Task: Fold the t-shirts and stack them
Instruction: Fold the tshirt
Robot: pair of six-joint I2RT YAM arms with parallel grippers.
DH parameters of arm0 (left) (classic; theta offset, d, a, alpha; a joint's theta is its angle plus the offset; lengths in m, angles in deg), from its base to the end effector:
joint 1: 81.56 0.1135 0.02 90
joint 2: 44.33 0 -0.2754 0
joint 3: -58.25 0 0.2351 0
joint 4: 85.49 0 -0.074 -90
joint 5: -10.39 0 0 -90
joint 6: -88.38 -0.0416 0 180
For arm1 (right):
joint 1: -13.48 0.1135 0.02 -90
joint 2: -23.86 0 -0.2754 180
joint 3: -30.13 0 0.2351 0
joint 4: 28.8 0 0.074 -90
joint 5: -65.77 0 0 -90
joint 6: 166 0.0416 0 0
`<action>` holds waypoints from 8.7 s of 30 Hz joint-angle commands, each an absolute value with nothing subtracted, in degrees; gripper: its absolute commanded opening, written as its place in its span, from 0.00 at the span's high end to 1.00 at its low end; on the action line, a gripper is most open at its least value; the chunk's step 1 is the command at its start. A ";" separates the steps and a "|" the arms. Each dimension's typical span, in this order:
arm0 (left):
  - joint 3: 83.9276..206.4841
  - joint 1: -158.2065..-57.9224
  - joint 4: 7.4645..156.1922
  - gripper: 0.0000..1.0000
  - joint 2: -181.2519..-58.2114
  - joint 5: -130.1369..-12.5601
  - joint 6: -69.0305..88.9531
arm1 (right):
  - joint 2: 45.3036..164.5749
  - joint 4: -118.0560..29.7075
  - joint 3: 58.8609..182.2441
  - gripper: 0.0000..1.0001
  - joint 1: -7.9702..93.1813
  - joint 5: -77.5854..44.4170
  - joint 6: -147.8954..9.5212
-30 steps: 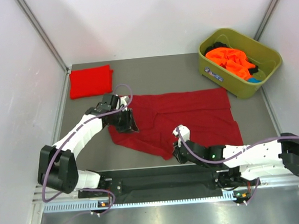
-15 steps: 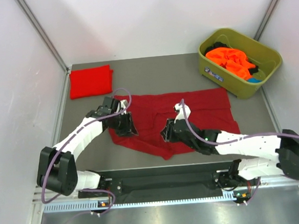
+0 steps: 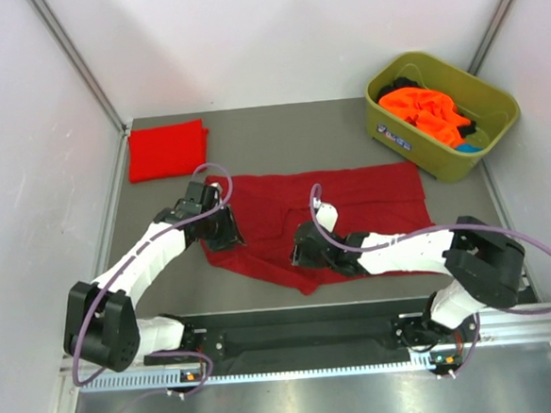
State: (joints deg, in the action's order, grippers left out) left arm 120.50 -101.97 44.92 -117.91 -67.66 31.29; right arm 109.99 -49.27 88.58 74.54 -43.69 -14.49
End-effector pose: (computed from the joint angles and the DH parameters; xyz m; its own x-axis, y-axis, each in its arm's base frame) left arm 0.2111 -0.0877 0.2312 -0.9243 -0.2232 -0.3097 -0.0794 0.9059 -0.4160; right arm 0.1501 0.2428 0.1947 -0.8026 0.2610 -0.5364 -0.0255 0.8834 0.4680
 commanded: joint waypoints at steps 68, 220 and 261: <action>139.65 -96.24 55.11 0.52 -139.75 -39.98 3.22 | 105.17 -41.99 98.28 0.57 40.12 -3.13 -46.38; 157.15 -86.57 37.89 1.00 -146.46 -79.87 18.68 | 104.10 -70.74 94.05 0.57 13.04 -39.43 -43.13; 154.60 -87.01 38.42 1.00 -144.87 -73.02 17.81 | 94.33 -64.58 87.89 0.63 6.63 -29.41 -49.82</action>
State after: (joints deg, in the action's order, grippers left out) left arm 152.54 -86.91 37.68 -145.12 -73.87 17.98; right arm 90.88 -66.69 84.84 8.68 -31.80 -48.54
